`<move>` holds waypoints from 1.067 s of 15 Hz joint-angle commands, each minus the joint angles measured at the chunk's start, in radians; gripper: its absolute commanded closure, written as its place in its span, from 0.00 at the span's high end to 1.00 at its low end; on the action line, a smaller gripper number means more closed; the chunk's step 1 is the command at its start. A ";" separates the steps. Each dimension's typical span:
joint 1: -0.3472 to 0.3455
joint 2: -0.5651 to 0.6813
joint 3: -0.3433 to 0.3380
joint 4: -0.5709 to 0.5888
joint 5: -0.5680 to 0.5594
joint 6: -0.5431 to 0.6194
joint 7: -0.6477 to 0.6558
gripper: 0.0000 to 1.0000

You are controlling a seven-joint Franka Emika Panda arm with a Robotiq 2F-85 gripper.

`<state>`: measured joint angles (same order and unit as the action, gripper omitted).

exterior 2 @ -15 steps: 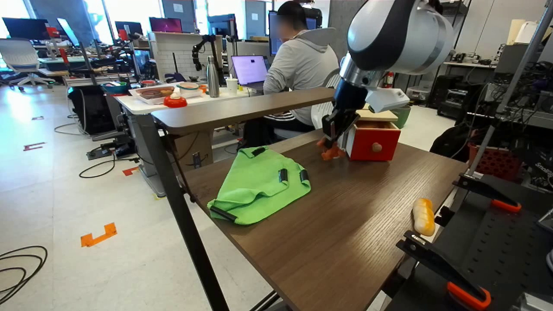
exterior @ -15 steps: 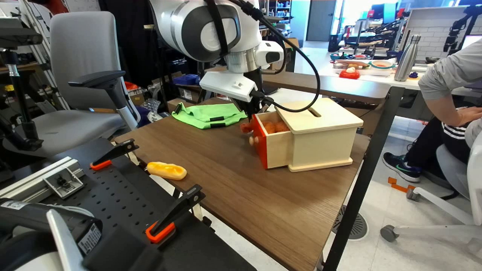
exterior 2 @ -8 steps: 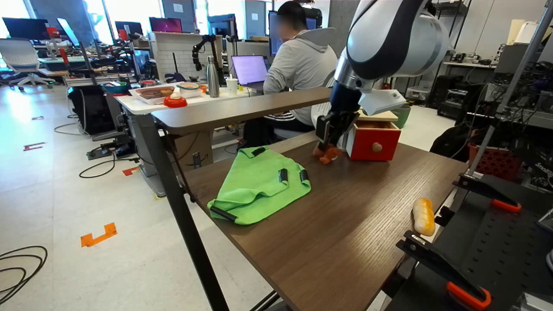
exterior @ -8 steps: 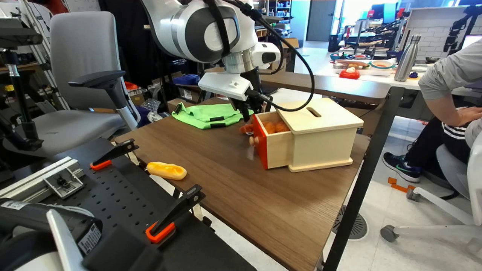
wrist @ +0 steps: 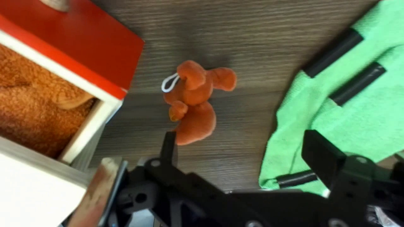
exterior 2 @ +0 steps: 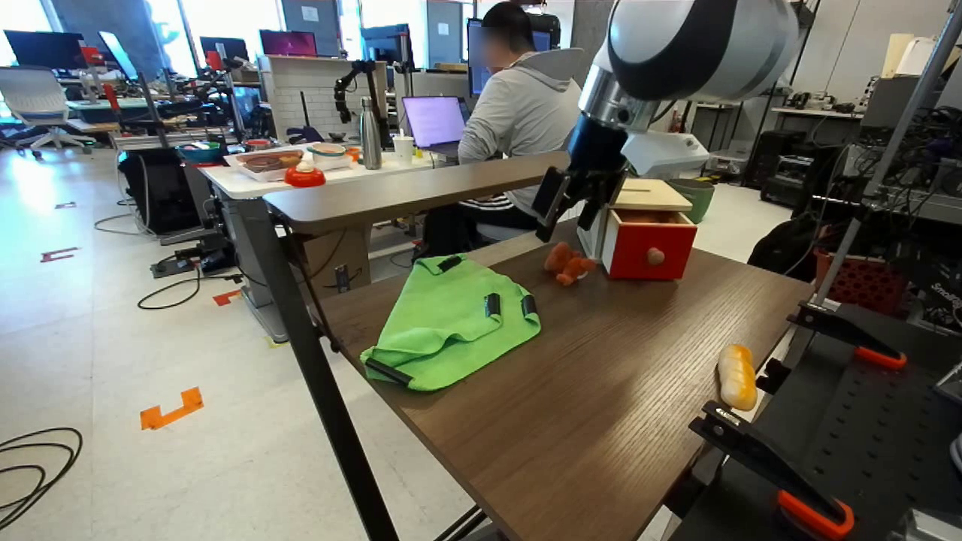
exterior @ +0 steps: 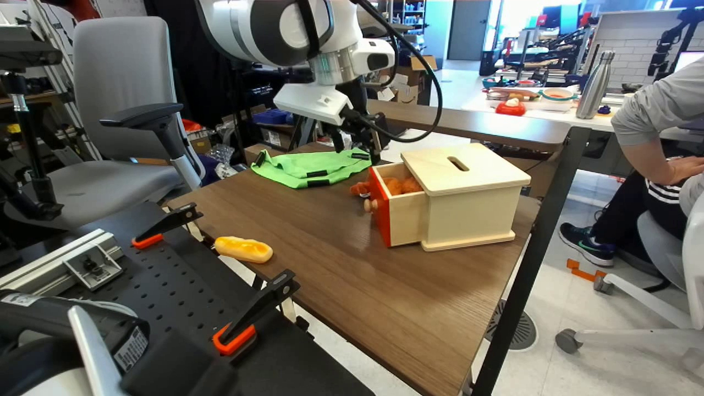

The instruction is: Move the orange object to the left

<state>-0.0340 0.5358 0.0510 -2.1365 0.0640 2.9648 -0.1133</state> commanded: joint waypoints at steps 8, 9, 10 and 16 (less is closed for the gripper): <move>-0.123 -0.375 0.171 -0.266 0.154 -0.088 -0.145 1.00; -0.122 -0.385 0.169 -0.276 0.154 -0.089 -0.145 1.00; -0.122 -0.386 0.169 -0.280 0.154 -0.089 -0.145 1.00; -0.123 -0.384 0.170 -0.283 0.154 -0.089 -0.145 1.00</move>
